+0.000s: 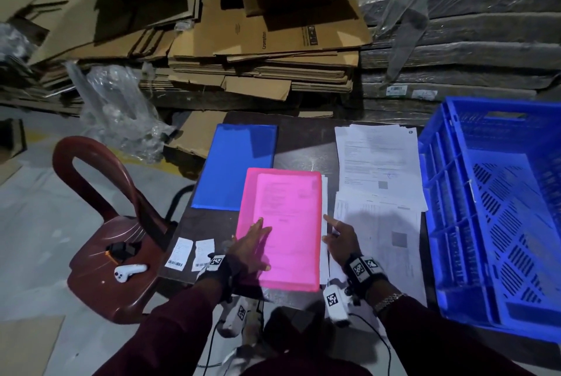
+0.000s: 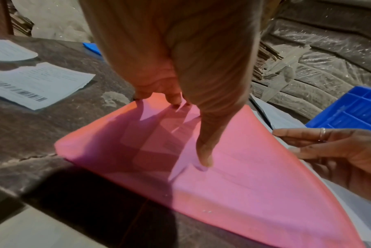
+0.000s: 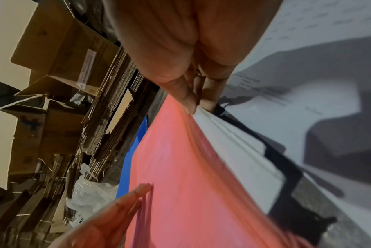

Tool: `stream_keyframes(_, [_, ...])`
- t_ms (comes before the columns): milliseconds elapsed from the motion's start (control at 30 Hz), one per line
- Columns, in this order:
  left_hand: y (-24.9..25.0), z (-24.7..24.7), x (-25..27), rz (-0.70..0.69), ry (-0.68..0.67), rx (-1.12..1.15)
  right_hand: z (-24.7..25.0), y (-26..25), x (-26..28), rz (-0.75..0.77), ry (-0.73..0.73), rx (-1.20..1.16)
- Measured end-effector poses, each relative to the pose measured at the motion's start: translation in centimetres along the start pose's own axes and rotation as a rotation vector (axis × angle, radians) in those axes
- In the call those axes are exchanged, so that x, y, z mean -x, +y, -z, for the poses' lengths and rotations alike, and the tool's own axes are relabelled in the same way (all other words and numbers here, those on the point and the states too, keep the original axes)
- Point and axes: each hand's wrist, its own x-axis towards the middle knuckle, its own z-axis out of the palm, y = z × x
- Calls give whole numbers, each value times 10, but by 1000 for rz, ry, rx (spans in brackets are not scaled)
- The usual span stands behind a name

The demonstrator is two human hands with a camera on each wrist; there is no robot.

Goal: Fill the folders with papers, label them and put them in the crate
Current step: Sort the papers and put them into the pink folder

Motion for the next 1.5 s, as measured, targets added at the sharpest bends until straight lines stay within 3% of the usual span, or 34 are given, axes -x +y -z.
stream_keyframes(67, [0,1,0,-21,39,-2,2,-2,-1,8,-7,20])
stream_keyframes(167, [0,6,-8,186,135,-106,6,1,0,25,5,126])
stream_keyframes(200, [0,8,-8,197,137,-151,6,2,1,29,-12,159])
stream_keyframes(333, [-5,3,-10,161,108,-88,-1,-5,14,9,-140,256])
stream_keyframes(467, [1,0,-3,166,189,-178,-10,-16,19,63,-246,248])
stream_keyframes(600, [-4,3,-4,151,204,-83,-12,-15,16,9,-188,227])
stream_keyframes(733, [8,12,-1,195,159,31,-23,-26,14,81,-210,278])
stream_keyframes(867, [14,14,-4,145,229,-32,-31,-11,-2,49,-176,310])
stream_keyframes(1033, [22,11,8,53,120,-201,-33,-22,26,136,-249,486])
stream_keyframes(1100, [24,8,10,43,141,-229,-35,-17,27,152,-191,511])
stream_keyframes(1200, [24,6,12,27,180,-231,-40,-24,27,115,-219,538])
stream_keyframes(1333, [18,12,8,27,89,-185,-49,-41,22,49,-275,629])
stream_keyframes(1433, [3,24,-6,-9,26,-170,-52,-50,23,39,-241,626])
stream_keyframes(1500, [-6,31,-13,-61,73,-118,-50,-48,28,43,-161,606])
